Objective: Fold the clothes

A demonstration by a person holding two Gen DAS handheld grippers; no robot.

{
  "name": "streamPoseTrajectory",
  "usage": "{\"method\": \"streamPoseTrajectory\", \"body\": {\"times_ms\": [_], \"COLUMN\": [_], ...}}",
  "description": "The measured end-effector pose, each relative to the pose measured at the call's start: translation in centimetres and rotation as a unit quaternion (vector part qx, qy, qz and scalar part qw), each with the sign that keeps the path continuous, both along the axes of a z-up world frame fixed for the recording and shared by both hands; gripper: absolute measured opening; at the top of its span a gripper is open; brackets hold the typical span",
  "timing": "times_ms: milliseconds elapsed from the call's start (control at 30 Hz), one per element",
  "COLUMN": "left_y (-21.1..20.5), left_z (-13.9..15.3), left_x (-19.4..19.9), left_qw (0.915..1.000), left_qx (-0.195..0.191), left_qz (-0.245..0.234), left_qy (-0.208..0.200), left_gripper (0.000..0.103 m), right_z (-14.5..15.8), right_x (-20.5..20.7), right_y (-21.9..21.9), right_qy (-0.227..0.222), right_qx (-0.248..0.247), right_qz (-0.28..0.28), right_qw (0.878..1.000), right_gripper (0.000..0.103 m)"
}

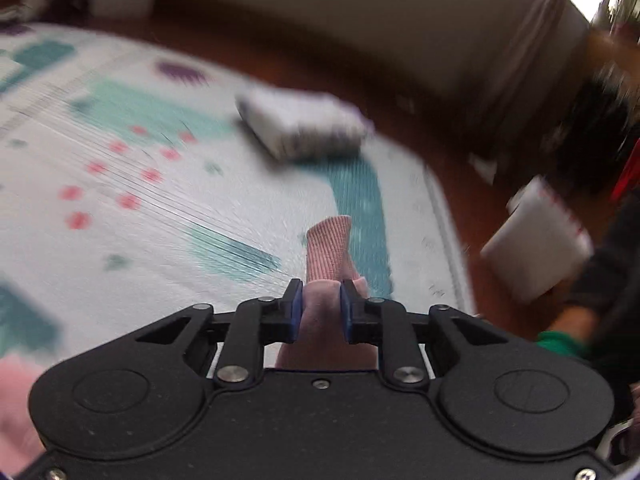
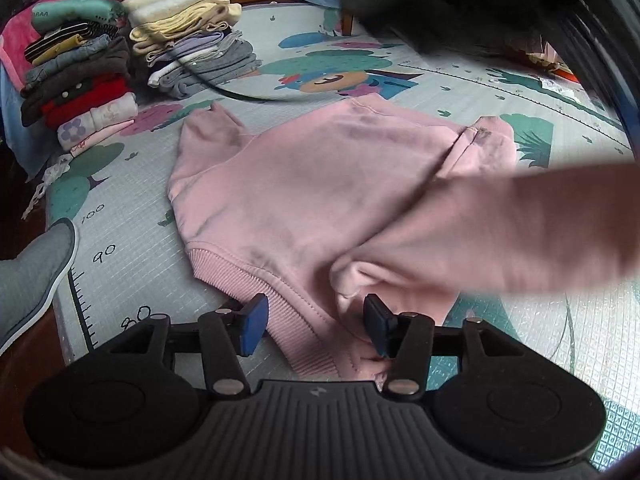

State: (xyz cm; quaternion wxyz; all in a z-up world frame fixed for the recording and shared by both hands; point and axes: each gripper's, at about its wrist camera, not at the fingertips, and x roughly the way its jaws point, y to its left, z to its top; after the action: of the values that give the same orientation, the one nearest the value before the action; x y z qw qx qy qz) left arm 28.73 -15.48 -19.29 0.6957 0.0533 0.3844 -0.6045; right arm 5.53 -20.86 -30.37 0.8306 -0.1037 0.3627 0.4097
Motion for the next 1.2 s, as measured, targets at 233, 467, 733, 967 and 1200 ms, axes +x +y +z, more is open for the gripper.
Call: {"method": "streamPoseTrajectory", "body": {"times_ms": [233,467,733,967,1200], "left_y": [14.9,18.4,18.9,17.1,14.5], "left_z": [3.4,-1.5,-3.0,-7.0,-11.6], "left_x": [-1.1,-1.5,-0.7,2.9,4.8], "left_qw": [0.9880,0.9878,0.9765,0.9384,0.9270], "left_qx": [-0.103,-0.073,-0.123,-0.190,-0.140], "left_qz": [0.113,0.132,0.160,0.257,0.312], "left_qy": [0.020,0.039,0.074,0.131,0.154], "left_gripper": [0.018,0.018,0.018,0.018,0.018], "right_z": [0.5,1.4,0.1,0.4,0.0], "right_x": [-0.3,0.3,1.5,1.3,2.2], "right_y": [0.1,-0.1,0.7,1.1,0.2], "right_qy": [-0.014,-0.047,-0.013,-0.023,0.029], "right_qx": [0.000,0.003,-0.017,-0.012,0.021], "right_qz": [0.003,-0.028,0.009,0.016,0.011], "right_qw": [1.000,0.998,1.000,1.000,0.999], "right_gripper": [0.060,0.059,0.064,0.064,0.067]}}
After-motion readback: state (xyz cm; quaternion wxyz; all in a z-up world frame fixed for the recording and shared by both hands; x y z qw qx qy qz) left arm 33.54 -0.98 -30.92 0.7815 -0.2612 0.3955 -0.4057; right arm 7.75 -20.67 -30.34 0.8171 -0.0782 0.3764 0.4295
